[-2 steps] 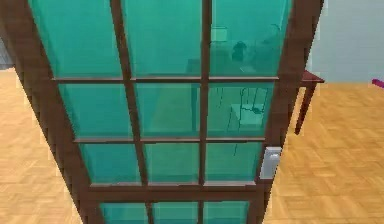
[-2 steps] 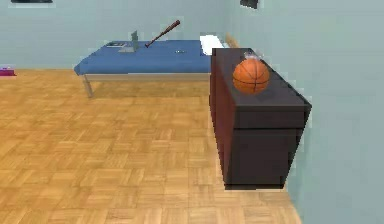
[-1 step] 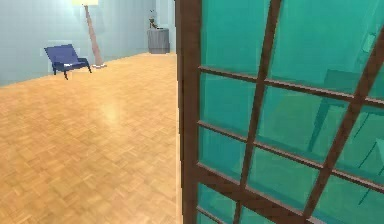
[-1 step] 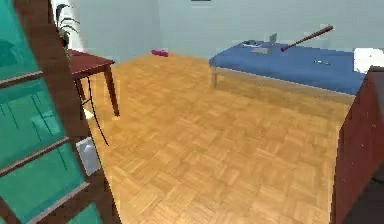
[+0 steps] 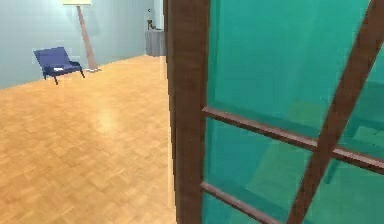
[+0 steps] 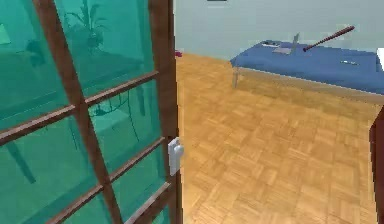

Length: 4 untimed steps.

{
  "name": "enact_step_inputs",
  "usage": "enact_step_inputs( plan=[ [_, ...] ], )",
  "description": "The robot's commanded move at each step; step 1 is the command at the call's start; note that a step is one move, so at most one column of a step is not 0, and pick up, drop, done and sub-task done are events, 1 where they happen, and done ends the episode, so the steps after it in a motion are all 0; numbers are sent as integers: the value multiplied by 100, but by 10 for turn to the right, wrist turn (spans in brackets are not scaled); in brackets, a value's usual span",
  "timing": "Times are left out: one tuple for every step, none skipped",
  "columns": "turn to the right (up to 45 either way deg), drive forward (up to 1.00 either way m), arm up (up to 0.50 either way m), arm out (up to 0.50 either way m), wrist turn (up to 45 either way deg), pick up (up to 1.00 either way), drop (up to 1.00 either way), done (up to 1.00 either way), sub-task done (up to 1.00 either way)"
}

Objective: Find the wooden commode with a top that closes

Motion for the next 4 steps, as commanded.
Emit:
enact_step_inputs(
  plan=[
    [-450,0,0,0,0,0,0,0,0],
    [-330,0,0,0,0,0,0,0,0],
    [0,75,0,0,0,0,0,0,0],
    [-450,0,0,0,0,0,0,0,0]
  ],
)
